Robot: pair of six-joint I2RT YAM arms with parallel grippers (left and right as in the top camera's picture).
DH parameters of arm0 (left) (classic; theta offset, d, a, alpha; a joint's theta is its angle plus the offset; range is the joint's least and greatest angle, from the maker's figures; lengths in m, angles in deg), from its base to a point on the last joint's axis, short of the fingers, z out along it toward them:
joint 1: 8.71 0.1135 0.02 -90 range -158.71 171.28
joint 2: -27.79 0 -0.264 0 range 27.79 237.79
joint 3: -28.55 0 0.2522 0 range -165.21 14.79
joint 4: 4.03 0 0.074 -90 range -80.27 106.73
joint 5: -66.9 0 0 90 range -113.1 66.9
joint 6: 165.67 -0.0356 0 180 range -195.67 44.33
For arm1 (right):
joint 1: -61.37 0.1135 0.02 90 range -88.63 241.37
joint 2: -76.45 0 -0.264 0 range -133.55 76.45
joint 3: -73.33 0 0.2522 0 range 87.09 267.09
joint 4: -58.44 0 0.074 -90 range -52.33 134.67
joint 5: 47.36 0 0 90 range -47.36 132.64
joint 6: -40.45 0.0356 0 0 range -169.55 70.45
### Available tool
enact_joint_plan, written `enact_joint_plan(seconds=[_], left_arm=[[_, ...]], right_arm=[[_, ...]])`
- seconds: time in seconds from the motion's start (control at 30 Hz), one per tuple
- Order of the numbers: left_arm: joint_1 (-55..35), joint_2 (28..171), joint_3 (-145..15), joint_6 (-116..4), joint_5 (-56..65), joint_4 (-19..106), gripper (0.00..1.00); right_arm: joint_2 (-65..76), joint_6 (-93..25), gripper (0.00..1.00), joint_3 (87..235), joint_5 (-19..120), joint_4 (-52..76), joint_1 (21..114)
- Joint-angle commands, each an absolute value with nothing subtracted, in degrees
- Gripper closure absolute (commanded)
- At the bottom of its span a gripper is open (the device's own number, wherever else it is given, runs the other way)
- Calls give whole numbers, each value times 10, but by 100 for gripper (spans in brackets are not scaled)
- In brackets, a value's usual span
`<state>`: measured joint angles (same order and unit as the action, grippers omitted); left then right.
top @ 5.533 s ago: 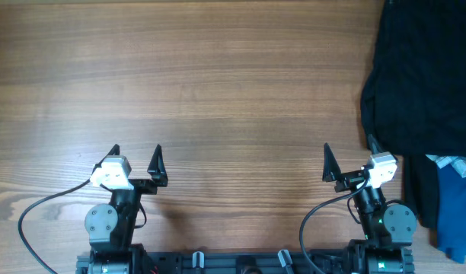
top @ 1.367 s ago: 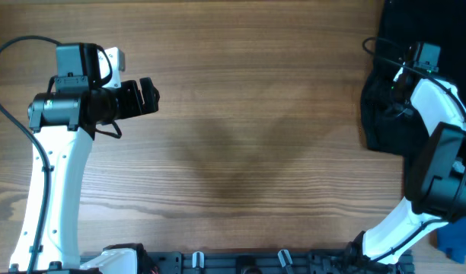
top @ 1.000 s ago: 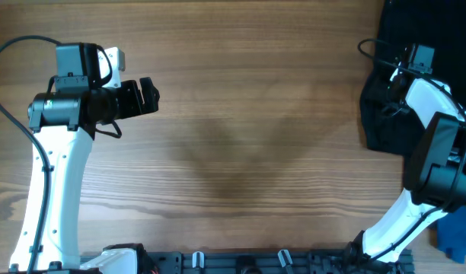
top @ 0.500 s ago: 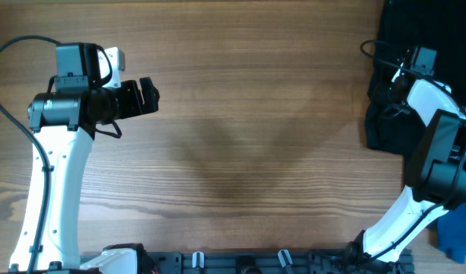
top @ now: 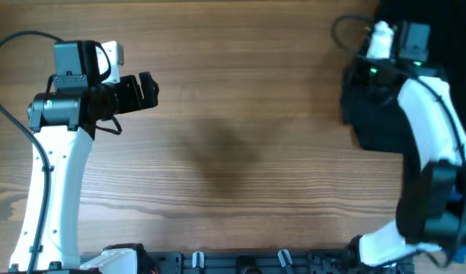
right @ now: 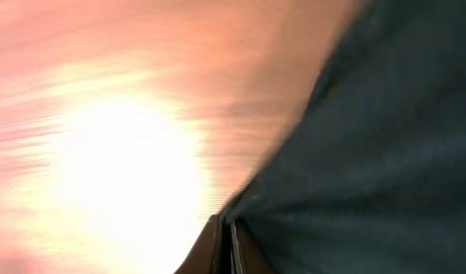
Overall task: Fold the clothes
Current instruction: 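Grasp the black shorts with the right gripper and drag them leftward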
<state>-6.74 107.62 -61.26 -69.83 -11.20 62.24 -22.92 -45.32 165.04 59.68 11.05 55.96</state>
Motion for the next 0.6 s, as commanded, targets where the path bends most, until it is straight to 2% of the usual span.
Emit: enact_joint_plan(seconds=[0.0, 0.2, 0.33, 0.53, 0.57], left_arm=[[-70, 1078, -624, -707, -105, 615, 0], [-32, 1077, -624, -707, -105, 608, 0], [25, 1077, -624, -684, -105, 609, 0], [46, 1077, -624, -693, -105, 625, 0], [46, 1077, -624, -693, -105, 625, 0]], right_arm=[[-201, -443, 96, 1659, 646, 109, 650], [-212, -393, 96, 1659, 650, 141, 839], [-212, -348, 96, 1659, 597, 144, 922], [-212, -311, 96, 1659, 577, 127, 873], [-212, -311, 92, 1659, 577, 121, 860]])
